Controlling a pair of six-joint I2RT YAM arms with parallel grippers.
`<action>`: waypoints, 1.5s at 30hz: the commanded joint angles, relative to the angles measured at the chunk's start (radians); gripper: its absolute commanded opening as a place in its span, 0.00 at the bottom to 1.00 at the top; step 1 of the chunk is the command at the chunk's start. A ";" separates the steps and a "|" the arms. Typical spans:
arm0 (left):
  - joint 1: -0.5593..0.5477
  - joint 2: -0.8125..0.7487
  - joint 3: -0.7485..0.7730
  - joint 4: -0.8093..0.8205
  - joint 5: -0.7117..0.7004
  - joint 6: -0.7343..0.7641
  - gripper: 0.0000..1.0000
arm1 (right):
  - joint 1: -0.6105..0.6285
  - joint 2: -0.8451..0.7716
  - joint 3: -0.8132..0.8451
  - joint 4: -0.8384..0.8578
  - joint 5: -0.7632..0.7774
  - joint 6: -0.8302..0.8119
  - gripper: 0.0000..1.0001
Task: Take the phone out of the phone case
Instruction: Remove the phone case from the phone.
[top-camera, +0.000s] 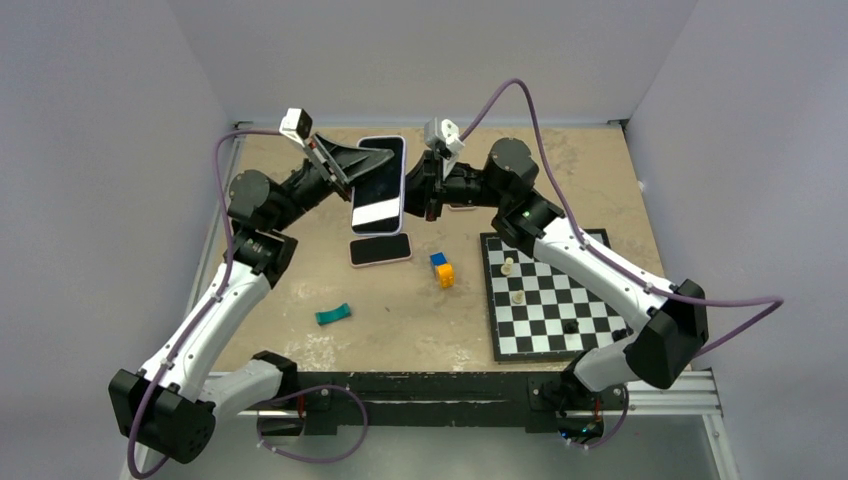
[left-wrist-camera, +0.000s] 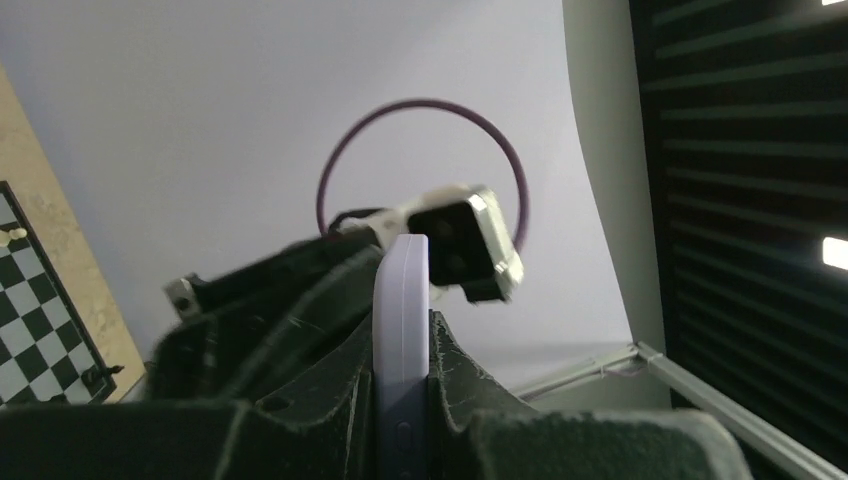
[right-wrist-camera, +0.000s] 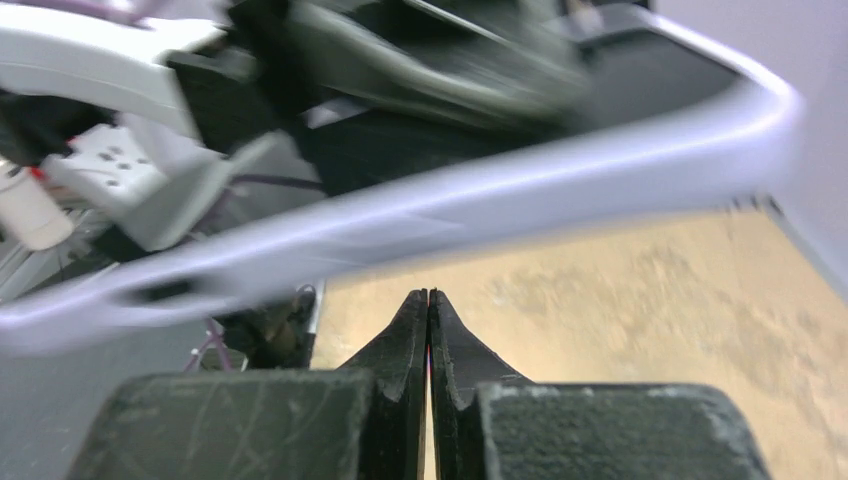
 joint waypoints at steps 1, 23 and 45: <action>-0.019 -0.058 0.043 0.036 0.050 0.116 0.00 | -0.019 -0.023 -0.086 -0.010 0.123 0.081 0.00; -0.016 -0.069 0.161 -0.241 -0.050 0.492 0.00 | -0.018 -0.211 -0.264 0.279 -0.090 0.611 0.53; -0.017 -0.027 0.136 -0.147 0.043 0.251 0.00 | 0.000 -0.147 -0.228 0.283 -0.086 0.449 0.00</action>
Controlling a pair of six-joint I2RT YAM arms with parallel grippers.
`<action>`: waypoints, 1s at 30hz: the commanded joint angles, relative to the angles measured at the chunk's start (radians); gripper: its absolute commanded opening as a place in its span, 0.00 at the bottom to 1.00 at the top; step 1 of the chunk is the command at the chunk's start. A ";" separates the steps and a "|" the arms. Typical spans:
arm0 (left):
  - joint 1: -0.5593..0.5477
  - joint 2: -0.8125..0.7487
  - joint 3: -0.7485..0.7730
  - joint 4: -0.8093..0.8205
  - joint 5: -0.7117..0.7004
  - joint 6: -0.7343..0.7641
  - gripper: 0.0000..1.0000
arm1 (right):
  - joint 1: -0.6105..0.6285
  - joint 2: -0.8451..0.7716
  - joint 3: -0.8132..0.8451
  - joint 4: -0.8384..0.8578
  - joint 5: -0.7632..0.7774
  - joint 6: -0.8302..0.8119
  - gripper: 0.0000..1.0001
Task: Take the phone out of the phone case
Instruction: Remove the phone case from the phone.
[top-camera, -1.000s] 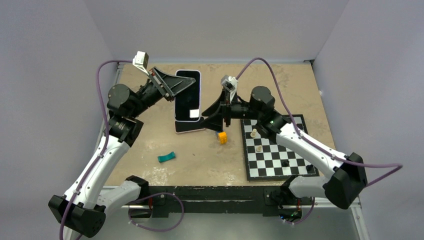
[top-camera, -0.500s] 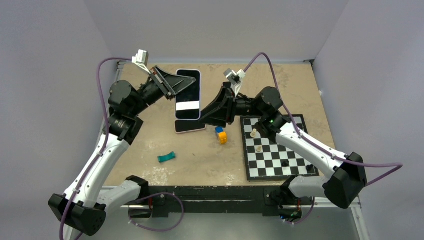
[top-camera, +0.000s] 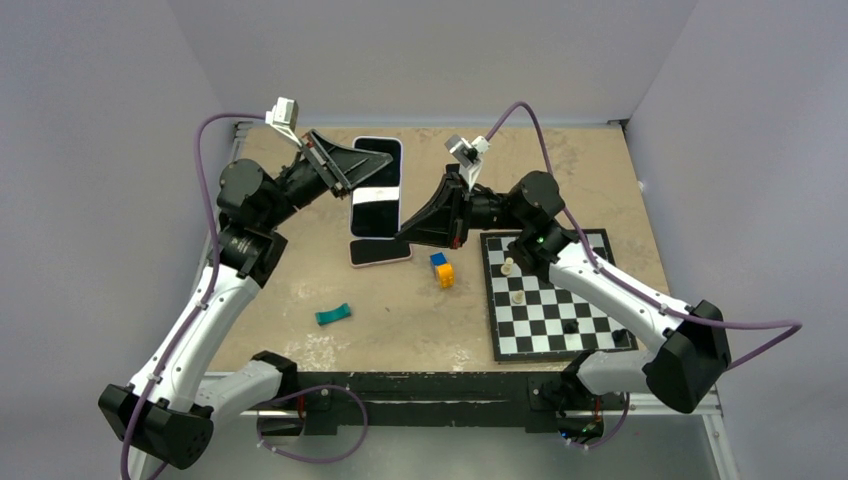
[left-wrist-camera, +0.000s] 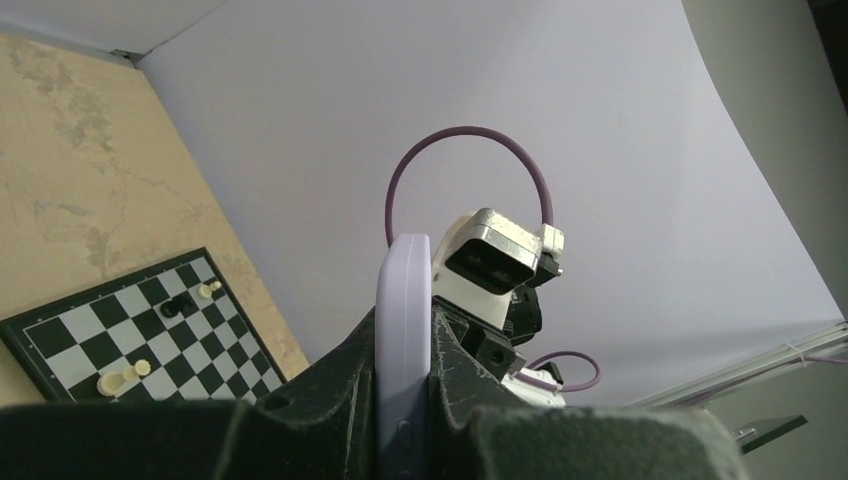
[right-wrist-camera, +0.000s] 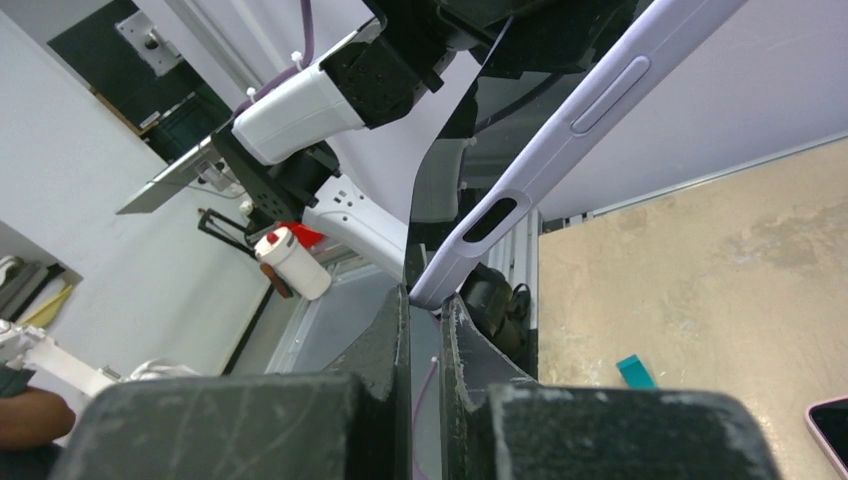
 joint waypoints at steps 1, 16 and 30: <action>-0.004 0.013 0.021 0.133 0.064 -0.243 0.00 | 0.018 -0.018 0.027 -0.018 0.044 -0.235 0.00; -0.006 -0.008 -0.079 0.342 0.072 -0.421 0.00 | 0.018 0.086 0.259 -0.469 0.385 -0.532 0.02; -0.005 0.015 -0.051 0.255 0.000 -0.195 0.00 | 0.022 -0.150 0.002 -0.159 0.062 -0.116 0.52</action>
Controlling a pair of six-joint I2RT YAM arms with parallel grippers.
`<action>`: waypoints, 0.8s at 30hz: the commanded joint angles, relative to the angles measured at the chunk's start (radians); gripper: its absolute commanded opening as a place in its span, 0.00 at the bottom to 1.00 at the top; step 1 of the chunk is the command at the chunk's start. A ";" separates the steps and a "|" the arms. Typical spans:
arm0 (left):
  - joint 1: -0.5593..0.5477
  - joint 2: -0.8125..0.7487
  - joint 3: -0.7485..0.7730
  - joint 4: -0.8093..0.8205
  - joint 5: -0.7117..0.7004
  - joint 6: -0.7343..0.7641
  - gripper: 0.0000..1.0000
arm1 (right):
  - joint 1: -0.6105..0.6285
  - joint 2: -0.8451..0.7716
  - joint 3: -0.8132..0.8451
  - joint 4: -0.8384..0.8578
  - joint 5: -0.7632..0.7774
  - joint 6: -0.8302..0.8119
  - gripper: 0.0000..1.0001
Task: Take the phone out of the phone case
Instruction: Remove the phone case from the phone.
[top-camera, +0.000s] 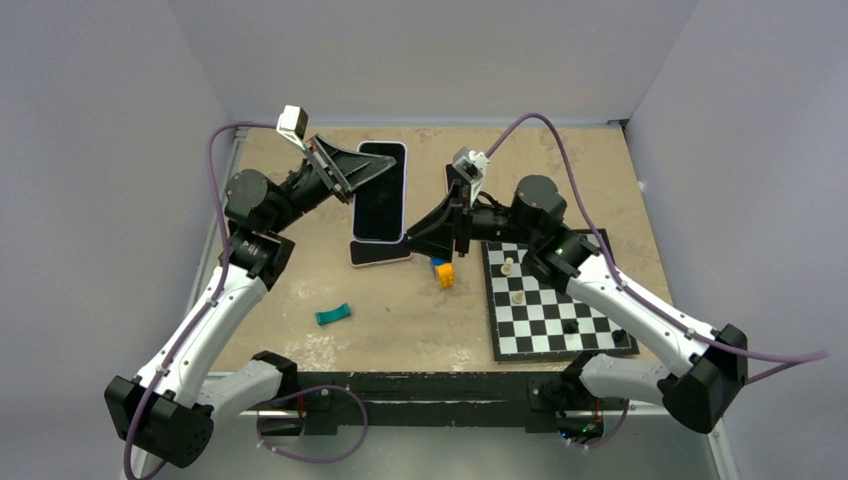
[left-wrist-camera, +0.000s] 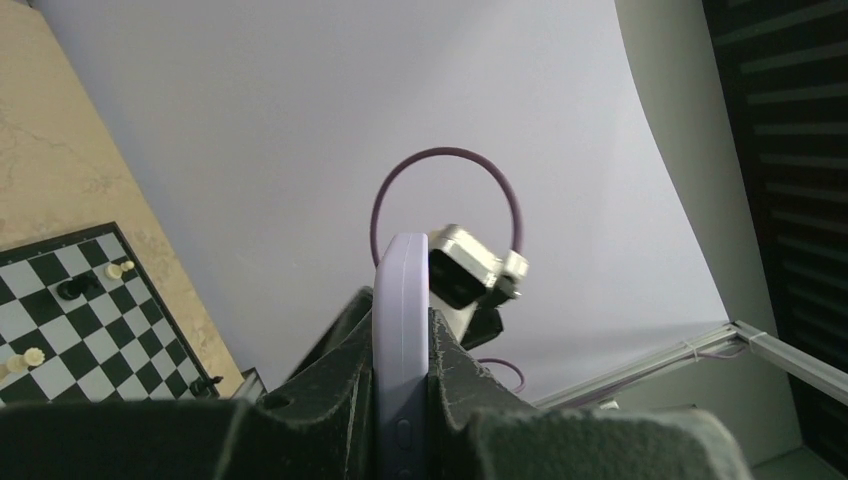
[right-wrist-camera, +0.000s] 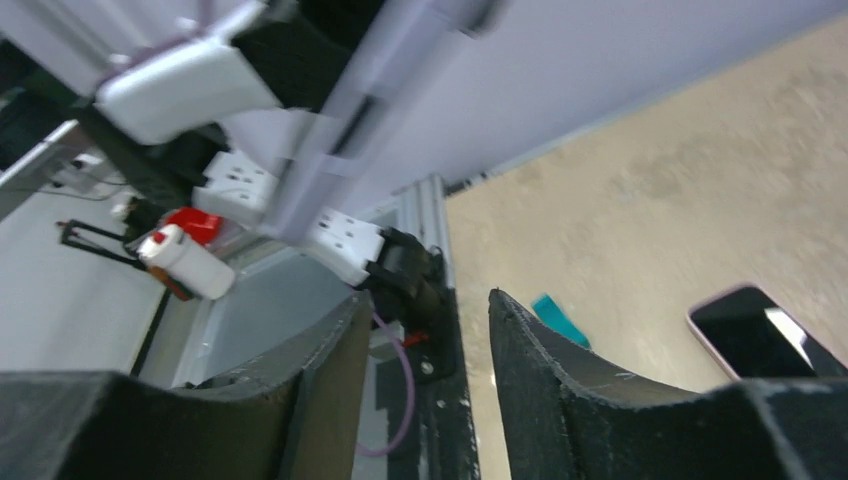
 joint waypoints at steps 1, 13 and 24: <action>0.002 0.003 0.041 0.075 -0.026 0.009 0.00 | 0.007 -0.002 0.027 0.223 -0.118 0.145 0.53; 0.001 -0.018 0.043 0.057 -0.026 0.002 0.00 | 0.015 0.078 0.111 0.286 -0.135 0.166 0.35; 0.000 0.005 0.039 0.078 0.039 -0.182 0.00 | 0.062 0.039 0.110 0.097 0.025 -0.270 0.00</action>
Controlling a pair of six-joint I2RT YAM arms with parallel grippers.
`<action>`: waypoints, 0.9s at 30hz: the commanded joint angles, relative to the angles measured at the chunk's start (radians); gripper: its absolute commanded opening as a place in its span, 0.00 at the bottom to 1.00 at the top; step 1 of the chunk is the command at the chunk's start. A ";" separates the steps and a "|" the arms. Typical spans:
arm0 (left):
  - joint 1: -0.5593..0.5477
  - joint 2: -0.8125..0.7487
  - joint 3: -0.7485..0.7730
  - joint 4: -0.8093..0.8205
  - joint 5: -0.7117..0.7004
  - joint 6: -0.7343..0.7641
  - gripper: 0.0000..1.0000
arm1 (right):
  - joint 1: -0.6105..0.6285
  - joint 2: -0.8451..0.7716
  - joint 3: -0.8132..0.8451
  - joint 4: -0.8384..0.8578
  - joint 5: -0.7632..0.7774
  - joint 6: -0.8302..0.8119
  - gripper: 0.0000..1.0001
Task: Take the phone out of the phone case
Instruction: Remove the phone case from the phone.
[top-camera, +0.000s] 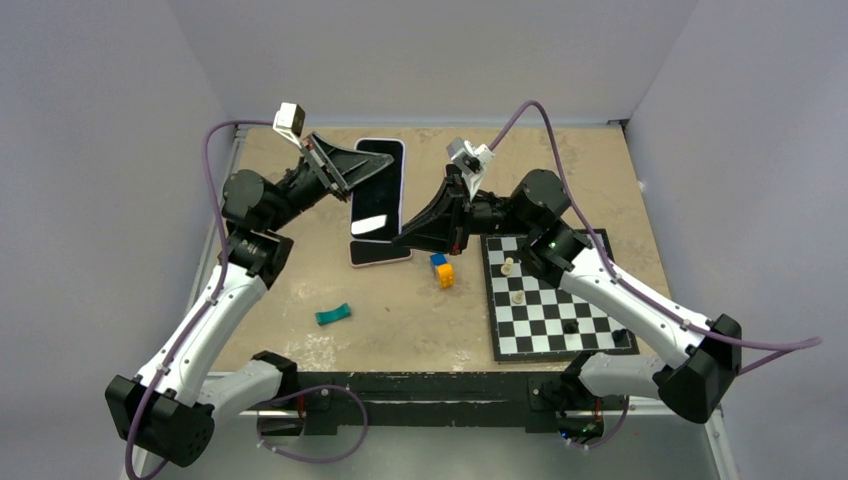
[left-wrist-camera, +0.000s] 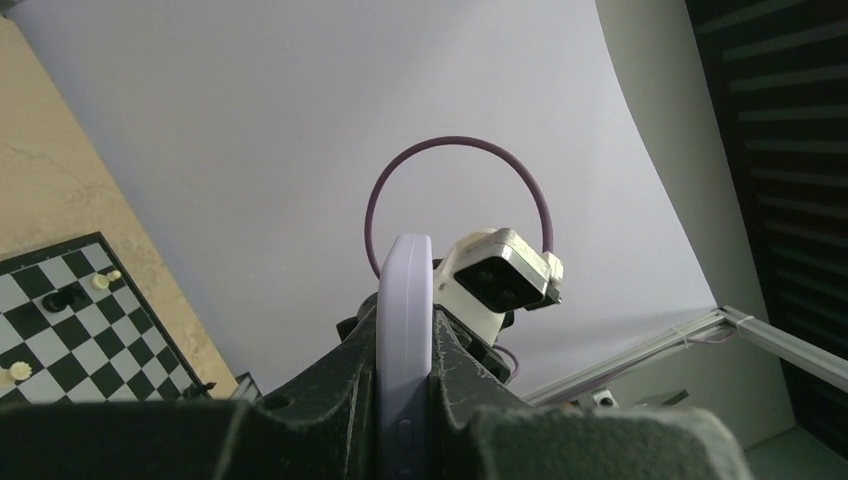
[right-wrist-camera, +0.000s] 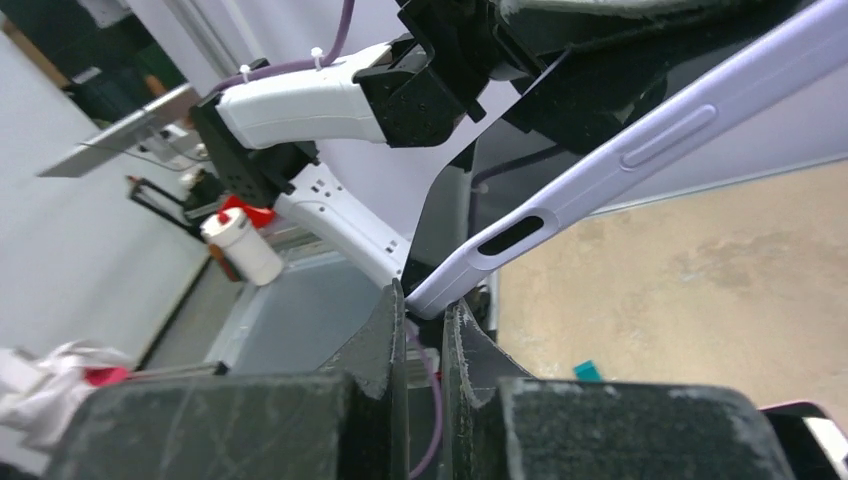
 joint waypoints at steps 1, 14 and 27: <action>-0.010 0.014 0.036 0.057 0.039 -0.218 0.00 | 0.043 -0.058 0.033 -0.106 0.215 -0.416 0.00; -0.012 -0.029 0.026 0.044 0.037 -0.252 0.00 | 0.040 0.069 0.287 -0.299 0.439 -0.515 0.00; -0.012 -0.019 0.034 0.059 -0.054 -0.113 0.00 | 0.040 -0.001 0.047 0.050 0.015 -0.022 0.54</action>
